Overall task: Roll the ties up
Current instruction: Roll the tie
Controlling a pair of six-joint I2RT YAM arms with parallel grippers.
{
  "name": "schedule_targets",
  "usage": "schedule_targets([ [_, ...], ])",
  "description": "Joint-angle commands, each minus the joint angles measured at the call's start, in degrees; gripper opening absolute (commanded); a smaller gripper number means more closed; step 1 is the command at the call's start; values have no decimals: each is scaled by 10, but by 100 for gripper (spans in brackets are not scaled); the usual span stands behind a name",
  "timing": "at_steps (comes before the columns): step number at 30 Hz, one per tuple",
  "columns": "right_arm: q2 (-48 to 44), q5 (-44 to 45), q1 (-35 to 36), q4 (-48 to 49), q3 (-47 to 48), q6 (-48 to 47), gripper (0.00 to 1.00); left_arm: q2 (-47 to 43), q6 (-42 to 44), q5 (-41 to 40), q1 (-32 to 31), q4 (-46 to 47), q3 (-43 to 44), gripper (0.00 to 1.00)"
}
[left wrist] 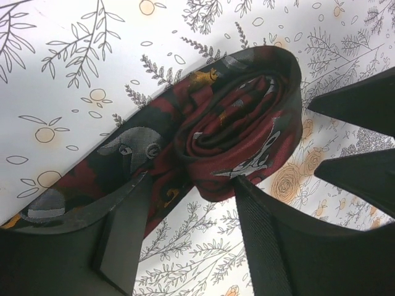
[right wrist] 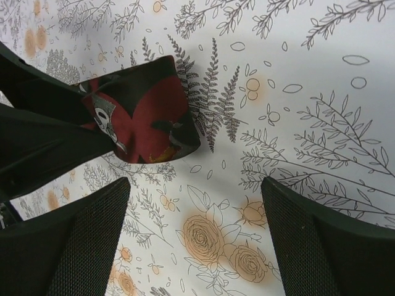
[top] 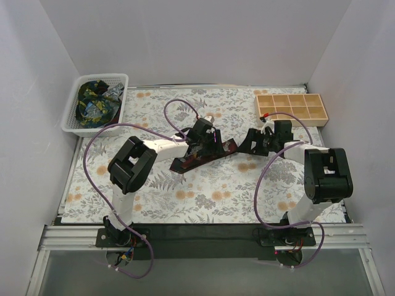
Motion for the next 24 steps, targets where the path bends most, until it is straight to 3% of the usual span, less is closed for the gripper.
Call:
schedule_targets([
  [1, 2, -31, -2, 35, 35, -24, 78, -39, 9, 8, 4, -12, -5, 53],
  [5, -26, -11, -2, 34, 32, -20, 78, -71, 58, 3, 4, -16, -2, 72],
  [9, -62, 20, -2, 23, 17, -16, 80, -101, 131, -10, 3, -21, 8, 98],
  [19, -162, 82, -8, 7, -48, 56, 91, -58, 433, 22, -20, -18, 71, 98],
  [24, -231, 118, -14, -22, -91, 68, 97, -17, 491, 47, -25, -10, 103, 98],
])
